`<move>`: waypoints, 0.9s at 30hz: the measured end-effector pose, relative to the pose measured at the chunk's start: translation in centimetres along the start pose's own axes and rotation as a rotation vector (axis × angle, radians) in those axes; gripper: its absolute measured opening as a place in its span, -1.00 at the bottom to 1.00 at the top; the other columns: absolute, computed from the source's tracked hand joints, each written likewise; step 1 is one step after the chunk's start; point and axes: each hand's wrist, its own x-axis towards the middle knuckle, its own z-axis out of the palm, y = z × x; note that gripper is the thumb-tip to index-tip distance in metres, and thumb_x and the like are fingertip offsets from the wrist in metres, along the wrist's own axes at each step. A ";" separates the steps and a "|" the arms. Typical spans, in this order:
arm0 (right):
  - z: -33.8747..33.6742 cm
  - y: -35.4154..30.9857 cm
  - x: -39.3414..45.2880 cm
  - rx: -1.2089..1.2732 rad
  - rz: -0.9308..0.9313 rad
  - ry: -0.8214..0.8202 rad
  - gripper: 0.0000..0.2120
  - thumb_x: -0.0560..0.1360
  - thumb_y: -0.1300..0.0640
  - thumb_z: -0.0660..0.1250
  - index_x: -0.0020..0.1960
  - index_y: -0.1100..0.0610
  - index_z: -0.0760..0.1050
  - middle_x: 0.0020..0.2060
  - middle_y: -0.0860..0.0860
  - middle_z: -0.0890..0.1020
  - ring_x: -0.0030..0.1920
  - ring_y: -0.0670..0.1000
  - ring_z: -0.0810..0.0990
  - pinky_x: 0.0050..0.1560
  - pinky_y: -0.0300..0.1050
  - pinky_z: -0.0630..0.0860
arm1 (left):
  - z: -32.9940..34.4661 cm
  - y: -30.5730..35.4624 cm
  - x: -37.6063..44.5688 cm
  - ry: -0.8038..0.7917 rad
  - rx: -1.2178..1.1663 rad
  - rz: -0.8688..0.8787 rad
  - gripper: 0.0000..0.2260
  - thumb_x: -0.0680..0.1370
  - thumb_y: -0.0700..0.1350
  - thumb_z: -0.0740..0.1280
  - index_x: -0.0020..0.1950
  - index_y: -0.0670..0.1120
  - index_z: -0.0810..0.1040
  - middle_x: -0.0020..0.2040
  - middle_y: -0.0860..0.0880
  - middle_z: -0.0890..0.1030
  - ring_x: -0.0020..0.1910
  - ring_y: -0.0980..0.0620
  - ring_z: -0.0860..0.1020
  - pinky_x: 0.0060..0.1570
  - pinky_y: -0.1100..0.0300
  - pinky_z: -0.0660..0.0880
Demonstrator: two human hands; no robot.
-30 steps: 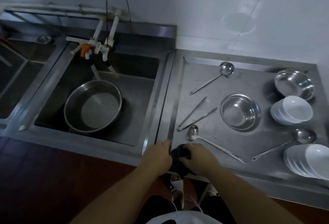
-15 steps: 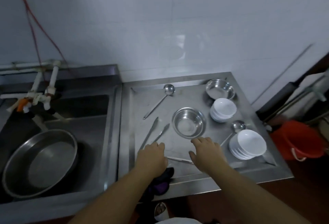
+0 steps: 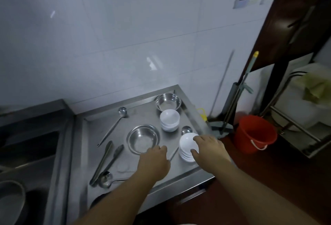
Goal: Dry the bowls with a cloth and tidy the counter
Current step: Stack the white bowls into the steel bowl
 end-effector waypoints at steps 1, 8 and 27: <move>-0.2 1.6 -0.3 0.014 0.009 -0.001 -0.52 0.65 -0.22 0.17 0.51 -0.06 0.36 0.43 -0.06 0.48 0.45 0.07 0.38 0.38 0.05 0.37 | 0.0 1.5 0.3 0.007 0.005 0.007 -0.65 0.65 0.12 0.22 0.38 0.01 0.45 0.28 -0.05 0.56 0.21 -0.12 0.56 0.16 -0.05 0.55; -1.3 9.9 -1.9 0.088 0.073 -0.027 -0.54 0.66 -0.20 0.17 0.49 -0.04 0.38 0.41 -0.04 0.49 0.44 0.09 0.37 0.37 0.10 0.39 | 0.7 9.8 2.3 -0.014 0.026 0.015 -0.64 0.65 0.13 0.20 0.39 0.02 0.43 0.26 -0.04 0.54 0.21 -0.13 0.55 0.16 -0.08 0.54; 5.4 10.7 9.8 0.538 0.274 -0.365 -0.46 0.70 -0.25 0.09 0.57 0.01 0.36 0.47 0.09 0.51 0.43 0.18 0.49 0.37 0.09 0.42 | 5.6 6.0 13.7 -0.185 -0.364 -0.281 -0.65 0.70 0.19 0.13 0.33 -0.01 0.45 0.19 -0.04 0.58 0.05 -0.03 0.56 0.02 0.04 0.52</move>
